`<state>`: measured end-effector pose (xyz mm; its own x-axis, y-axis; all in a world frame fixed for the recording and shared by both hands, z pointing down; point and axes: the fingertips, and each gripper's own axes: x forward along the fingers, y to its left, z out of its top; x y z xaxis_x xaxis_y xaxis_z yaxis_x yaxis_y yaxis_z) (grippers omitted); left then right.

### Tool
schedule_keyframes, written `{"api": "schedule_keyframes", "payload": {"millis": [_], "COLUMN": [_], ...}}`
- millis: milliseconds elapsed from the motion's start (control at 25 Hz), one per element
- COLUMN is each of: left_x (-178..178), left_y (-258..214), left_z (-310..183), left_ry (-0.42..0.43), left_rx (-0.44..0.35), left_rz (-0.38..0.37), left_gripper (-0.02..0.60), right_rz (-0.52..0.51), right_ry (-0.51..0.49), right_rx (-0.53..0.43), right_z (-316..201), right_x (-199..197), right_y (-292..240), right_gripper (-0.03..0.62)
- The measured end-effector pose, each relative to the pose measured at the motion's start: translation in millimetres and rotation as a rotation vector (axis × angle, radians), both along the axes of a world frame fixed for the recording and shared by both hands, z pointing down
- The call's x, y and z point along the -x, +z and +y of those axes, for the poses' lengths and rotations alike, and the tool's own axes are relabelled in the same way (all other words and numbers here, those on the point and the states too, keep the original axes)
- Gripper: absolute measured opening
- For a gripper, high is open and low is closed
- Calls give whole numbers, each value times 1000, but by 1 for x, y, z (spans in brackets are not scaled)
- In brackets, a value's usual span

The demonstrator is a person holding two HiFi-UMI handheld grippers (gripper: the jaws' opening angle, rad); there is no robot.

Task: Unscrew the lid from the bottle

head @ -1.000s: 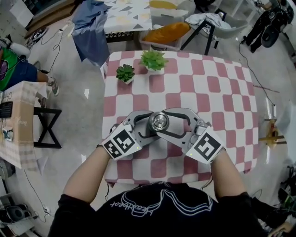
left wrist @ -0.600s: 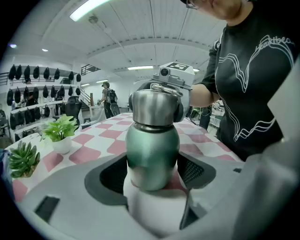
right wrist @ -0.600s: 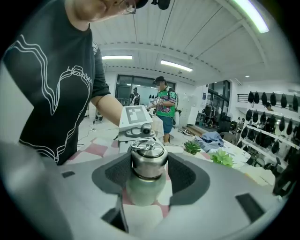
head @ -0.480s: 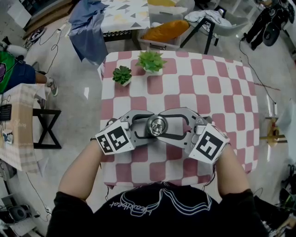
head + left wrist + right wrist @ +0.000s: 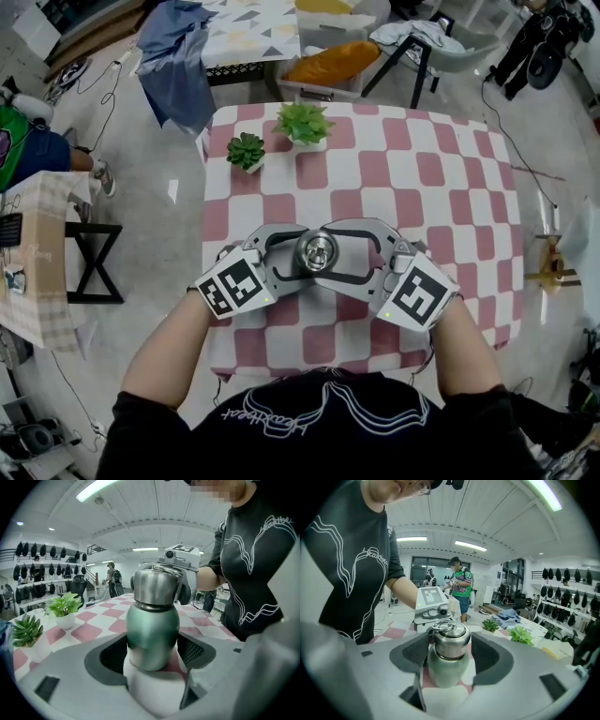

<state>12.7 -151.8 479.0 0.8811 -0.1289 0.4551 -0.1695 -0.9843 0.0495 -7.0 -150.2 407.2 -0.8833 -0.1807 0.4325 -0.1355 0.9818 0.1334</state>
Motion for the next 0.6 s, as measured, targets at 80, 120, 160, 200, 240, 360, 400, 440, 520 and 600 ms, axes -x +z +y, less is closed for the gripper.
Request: {"api": "schedule_keyframes", "payload": {"millis": [80, 120, 160, 200, 240, 360, 400, 440, 520, 600], "left_x": [-1, -1, -1, -1, -1, -1, -1, -1, -1, -1], "left_y": [0, 0, 0, 0, 0, 0, 0, 1, 1, 1], "left_z": [0, 0, 0, 0, 0, 1, 2, 2, 3, 4], "left_ry": [-49, -78, -108, -138, -168, -260, -294, -328, -393, -445], "left_rx": [3, 3, 3, 3, 3, 8, 11, 13, 19, 26], "left_rz": [5, 6, 5, 3, 0, -9, -12, -15, -22, -27], "left_gripper": [339, 339, 339, 339, 339, 339, 339, 339, 339, 339], "right_rz": [-30, -45, -56, -65, -75, -110, -121, -130, -133, -132], "right_ry": [52, 82, 112, 142, 173, 261, 281, 296, 327, 370], "right_rx": [1, 2, 1, -6, -16, -44, -48, -51, -61, -68], "right_z": [2, 2, 2, 1, 0, 0, 1, 3, 4, 3], "right_x": [0, -1, -1, -2, -2, -3, -3, -2, -3, -5], "right_y": [-2, -2, -2, -3, -4, -9, -11, -12, -13, -13], "right_gripper": [302, 303, 305, 305, 307, 307, 307, 307, 304, 297]}}
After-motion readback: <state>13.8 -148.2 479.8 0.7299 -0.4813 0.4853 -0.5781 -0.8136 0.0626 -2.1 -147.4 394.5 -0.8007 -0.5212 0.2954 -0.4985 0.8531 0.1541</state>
